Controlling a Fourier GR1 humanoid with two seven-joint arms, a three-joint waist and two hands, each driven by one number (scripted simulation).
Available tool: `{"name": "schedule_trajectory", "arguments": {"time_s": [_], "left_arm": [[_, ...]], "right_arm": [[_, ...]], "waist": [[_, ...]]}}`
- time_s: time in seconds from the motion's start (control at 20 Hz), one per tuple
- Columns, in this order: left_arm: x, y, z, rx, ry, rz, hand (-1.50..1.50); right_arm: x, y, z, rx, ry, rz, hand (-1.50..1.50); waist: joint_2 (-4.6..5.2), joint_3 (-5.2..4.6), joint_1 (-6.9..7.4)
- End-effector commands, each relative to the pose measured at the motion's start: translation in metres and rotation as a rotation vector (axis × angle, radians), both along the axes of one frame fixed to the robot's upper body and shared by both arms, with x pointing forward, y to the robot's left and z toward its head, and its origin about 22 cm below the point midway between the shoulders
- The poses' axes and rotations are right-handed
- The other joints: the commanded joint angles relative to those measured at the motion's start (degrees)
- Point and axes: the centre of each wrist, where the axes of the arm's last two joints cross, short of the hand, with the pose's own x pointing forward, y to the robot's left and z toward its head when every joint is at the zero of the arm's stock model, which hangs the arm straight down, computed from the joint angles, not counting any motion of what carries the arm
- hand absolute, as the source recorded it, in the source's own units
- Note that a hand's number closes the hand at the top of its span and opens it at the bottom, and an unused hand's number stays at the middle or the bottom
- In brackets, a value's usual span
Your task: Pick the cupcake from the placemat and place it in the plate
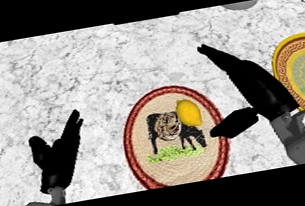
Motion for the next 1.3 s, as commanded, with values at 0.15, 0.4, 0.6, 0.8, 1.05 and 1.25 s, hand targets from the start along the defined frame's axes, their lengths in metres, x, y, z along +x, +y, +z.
{"name": "schedule_trajectory", "arguments": {"time_s": [0.15, 0.4, 0.6, 0.8, 1.05, 1.25], "left_arm": [[0.014, 0.000, -0.012, -0.013, 0.053, -0.003, 0.00], [-0.006, 0.004, -0.005, -0.014, 0.034, -0.010, 0.00], [0.000, -0.004, -0.003, 0.001, 0.028, 0.005, 0.00], [0.013, 0.008, 0.005, -0.004, 0.019, -0.004, 0.00], [0.005, -0.019, -0.012, -0.009, 0.022, 0.007, 0.00], [0.001, 0.012, 0.010, -0.012, 0.039, -0.003, 0.00]], "right_arm": [[0.000, 0.067, 0.011, -0.098, 0.060, -0.006, -1.50], [-0.024, 0.082, -0.010, -0.158, 0.111, -0.044, -1.50], [0.013, 0.082, -0.016, -0.141, 0.180, 0.000, -1.50], [0.011, 0.102, -0.055, -0.145, 0.203, 0.020, -1.50], [-0.011, 0.096, -0.054, -0.158, 0.181, 0.006, -1.50], [-0.023, 0.100, -0.079, -0.254, 0.188, -0.032, -1.50]], "waist": [[0.38, -0.18, 0.03], [0.21, -0.14, -0.06], [0.34, -0.12, 0.16], [0.39, -0.12, 0.11], [0.31, -0.13, -0.18], [0.28, -0.12, -0.07]]}}
